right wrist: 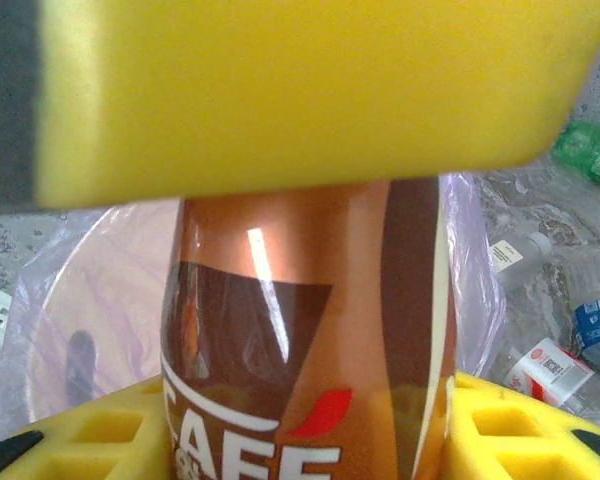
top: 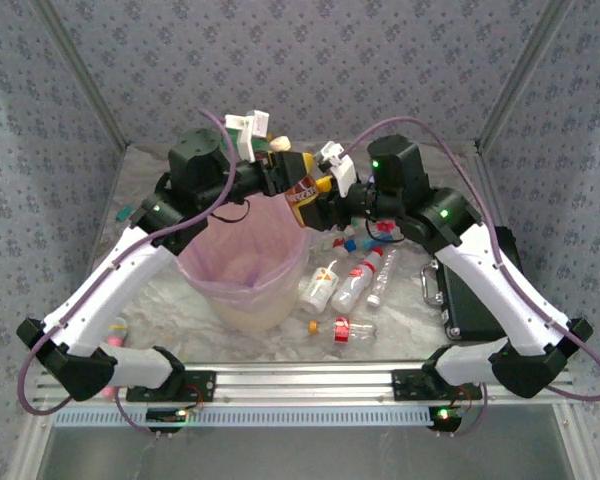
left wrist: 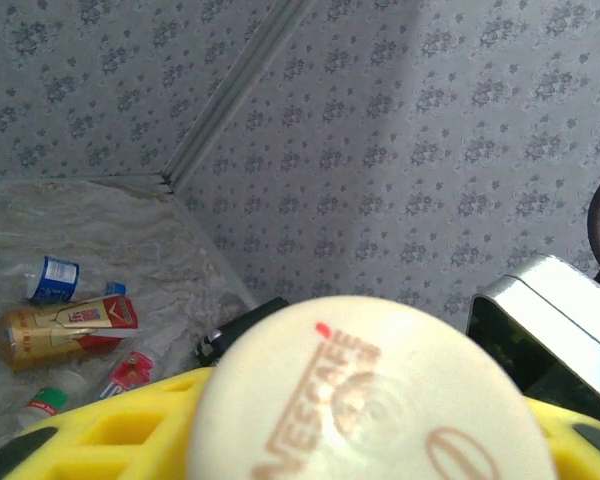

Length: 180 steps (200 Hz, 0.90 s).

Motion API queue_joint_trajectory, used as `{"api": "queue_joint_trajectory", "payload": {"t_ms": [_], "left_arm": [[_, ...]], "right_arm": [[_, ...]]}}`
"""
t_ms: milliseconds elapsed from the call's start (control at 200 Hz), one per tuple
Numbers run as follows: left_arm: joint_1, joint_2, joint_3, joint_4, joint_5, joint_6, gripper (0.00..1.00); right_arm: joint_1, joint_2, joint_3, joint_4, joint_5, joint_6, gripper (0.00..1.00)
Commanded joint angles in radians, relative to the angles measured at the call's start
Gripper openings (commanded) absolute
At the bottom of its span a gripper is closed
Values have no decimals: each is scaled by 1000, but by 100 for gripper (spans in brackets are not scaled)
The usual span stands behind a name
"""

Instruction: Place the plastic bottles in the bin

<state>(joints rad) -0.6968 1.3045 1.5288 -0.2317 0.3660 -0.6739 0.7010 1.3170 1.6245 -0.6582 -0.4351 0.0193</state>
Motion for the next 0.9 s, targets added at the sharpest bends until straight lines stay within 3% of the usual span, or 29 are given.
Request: {"api": "queue_joint_trajectory", "payload": {"t_ms": [0, 90, 215, 300, 475, 665, 775, 895], "left_arm": [[-9, -2, 30, 7, -3, 21, 45], [-6, -3, 52, -14, -25, 51, 42], [16, -4, 101, -76, -63, 88, 36], [44, -8, 142, -131, -64, 116, 33], [116, -29, 221, -294, -78, 190, 30], [135, -36, 315, -603, -241, 332, 24], [133, -50, 254, -690, -334, 381, 19], [126, -54, 136, -690, -390, 394, 17]], "right_arm": [[2, 9, 17, 51, 3, 27, 46], [-12, 7, 11, 58, -11, 47, 59], [-36, -16, 2, 89, -2, 70, 85], [-80, -57, -22, 85, 12, 97, 96], [-241, -144, -107, 4, 71, 208, 100], [-475, -205, -285, -99, 64, 337, 100], [-555, -216, -384, -167, 101, 362, 100], [-569, -218, -496, -190, 144, 406, 100]]}}
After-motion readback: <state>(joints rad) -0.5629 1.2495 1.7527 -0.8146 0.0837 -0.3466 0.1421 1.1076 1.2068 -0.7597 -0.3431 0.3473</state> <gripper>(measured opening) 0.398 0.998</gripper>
